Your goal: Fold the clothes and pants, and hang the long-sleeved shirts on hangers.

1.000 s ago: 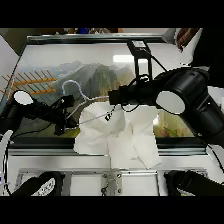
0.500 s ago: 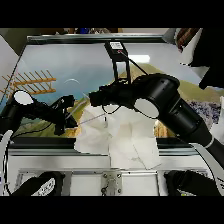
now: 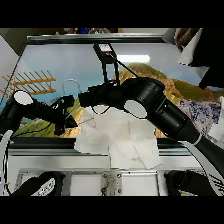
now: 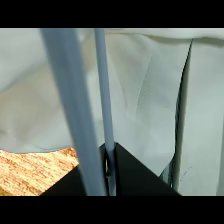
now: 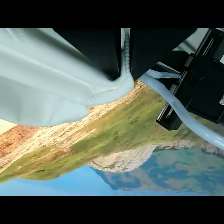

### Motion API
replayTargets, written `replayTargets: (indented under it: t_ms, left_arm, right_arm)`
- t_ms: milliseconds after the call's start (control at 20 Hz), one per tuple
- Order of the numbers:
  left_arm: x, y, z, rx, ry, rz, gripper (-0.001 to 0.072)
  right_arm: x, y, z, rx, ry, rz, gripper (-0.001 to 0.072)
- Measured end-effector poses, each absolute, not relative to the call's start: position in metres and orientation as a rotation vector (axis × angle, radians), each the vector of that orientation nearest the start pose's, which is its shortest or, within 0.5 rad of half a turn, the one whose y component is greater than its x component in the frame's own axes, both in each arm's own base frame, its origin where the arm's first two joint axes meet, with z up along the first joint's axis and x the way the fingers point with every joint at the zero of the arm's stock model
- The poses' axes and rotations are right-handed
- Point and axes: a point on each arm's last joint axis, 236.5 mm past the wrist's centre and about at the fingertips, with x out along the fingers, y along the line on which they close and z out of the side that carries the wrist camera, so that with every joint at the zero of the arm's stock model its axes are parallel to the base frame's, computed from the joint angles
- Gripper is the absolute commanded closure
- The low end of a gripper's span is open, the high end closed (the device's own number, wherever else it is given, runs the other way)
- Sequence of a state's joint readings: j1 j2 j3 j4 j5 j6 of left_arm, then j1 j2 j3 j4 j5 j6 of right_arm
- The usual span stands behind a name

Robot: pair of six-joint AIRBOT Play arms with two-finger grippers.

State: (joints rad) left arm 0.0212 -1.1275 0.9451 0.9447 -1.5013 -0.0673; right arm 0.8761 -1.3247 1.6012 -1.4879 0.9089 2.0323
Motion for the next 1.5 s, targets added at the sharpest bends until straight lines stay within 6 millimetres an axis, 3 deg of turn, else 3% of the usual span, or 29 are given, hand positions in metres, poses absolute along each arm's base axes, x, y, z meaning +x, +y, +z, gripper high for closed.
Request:
replayTargets:
  t_ms: [250,300,350,400,650,850,1300,1500]
  left_arm:
    - [0.254,-0.133,0.026,0.573,0.897,-1.407,0.0691]
    - [0.254,-0.133,0.026,0.573,0.896,-1.407,0.0691]
    - [0.254,-0.133,0.026,0.573,0.896,-1.407,0.0691]
    - [0.254,-0.133,0.026,0.574,0.897,-1.407,0.0691]
    - [0.254,-0.133,0.026,0.577,0.895,-1.409,0.0691]
    - [0.254,-0.134,0.026,0.573,0.892,-1.412,0.0691]
    - [0.254,-0.135,0.027,0.566,0.893,-1.409,0.0691]
    - [0.254,-0.134,0.027,0.568,0.892,-1.409,0.0691]
  right_arm:
    - [0.311,0.404,0.209,0.209,0.809,0.747,0.0665]
    - [0.310,0.405,0.209,0.211,0.810,0.749,0.0620]
    - [0.310,0.405,0.209,0.211,0.810,0.749,0.0409]
    - [0.311,0.405,0.210,0.213,0.807,0.750,0.0268]
    - [0.306,0.403,0.209,0.207,0.823,0.752,0.0259]
    - [0.295,0.390,0.208,0.152,0.857,0.752,0.0259]
    - [0.270,0.358,0.236,0.079,0.835,0.779,0.0259]
    - [0.273,0.343,0.241,0.077,0.830,0.751,0.0259]
